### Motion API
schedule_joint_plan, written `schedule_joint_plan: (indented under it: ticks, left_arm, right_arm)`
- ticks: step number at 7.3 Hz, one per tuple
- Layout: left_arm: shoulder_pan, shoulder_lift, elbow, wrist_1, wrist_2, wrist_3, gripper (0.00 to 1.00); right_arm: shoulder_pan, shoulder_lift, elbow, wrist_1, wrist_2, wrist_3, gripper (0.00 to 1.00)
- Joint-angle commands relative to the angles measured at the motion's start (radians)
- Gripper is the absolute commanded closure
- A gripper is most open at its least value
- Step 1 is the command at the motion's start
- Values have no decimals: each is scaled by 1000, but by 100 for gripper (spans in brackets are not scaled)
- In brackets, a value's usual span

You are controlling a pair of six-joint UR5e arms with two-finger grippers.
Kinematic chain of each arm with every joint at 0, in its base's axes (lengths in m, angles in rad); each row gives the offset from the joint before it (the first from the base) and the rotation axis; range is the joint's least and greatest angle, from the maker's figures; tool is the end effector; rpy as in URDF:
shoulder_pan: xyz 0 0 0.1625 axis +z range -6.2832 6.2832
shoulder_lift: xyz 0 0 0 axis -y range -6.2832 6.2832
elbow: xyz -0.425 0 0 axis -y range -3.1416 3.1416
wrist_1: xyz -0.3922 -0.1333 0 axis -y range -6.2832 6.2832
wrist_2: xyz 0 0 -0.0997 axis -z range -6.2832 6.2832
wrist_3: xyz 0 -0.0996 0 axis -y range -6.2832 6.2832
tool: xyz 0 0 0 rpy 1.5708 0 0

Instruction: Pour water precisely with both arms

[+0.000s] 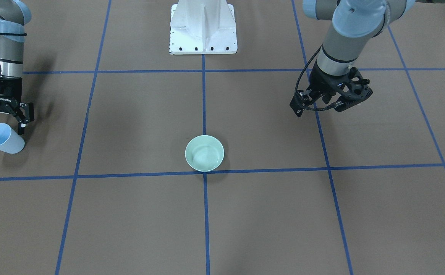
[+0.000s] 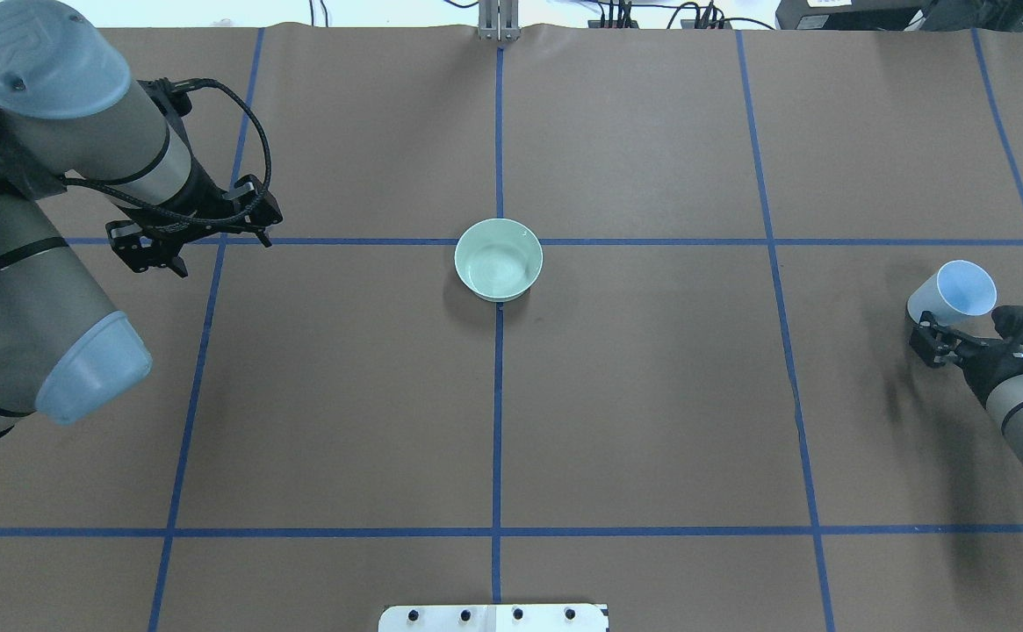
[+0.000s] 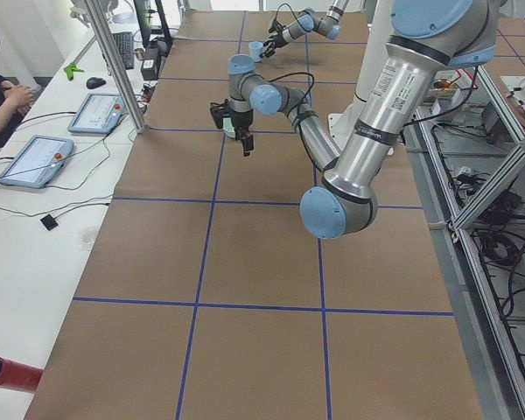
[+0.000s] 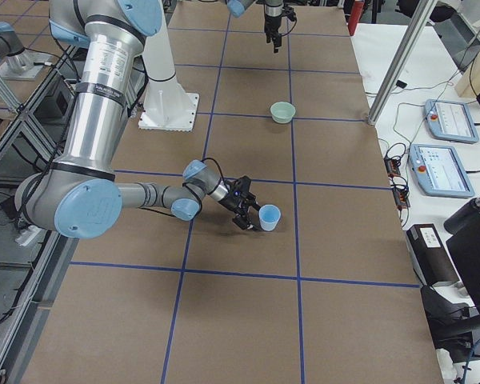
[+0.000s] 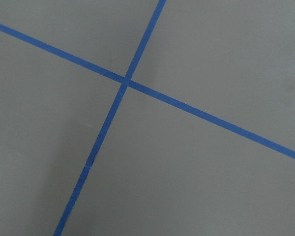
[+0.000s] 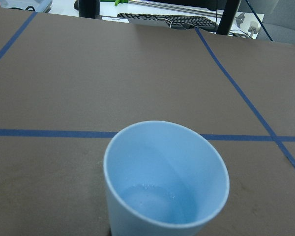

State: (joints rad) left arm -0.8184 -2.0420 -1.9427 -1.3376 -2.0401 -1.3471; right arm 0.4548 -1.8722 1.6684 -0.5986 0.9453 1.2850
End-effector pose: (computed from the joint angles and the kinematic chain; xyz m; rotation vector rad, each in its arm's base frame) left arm 0.3363 -0.4884 0.2640 -0.0970 0.7506 -0.4233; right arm -0.2623 -0.3416 0.6365 0.8263 -0.4796 0.3961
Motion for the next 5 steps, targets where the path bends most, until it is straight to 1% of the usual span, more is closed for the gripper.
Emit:
schedule_joint_plan:
  ticks: [1, 5]
  left_arm:
    - [1, -1, 1, 0, 0, -6, 0]
    - [1, 2, 1, -2, 0, -6, 0]
  right_arm:
    - [38, 48, -51, 42, 3, -52, 2]
    - [57, 73, -73, 42, 4, -55, 2]
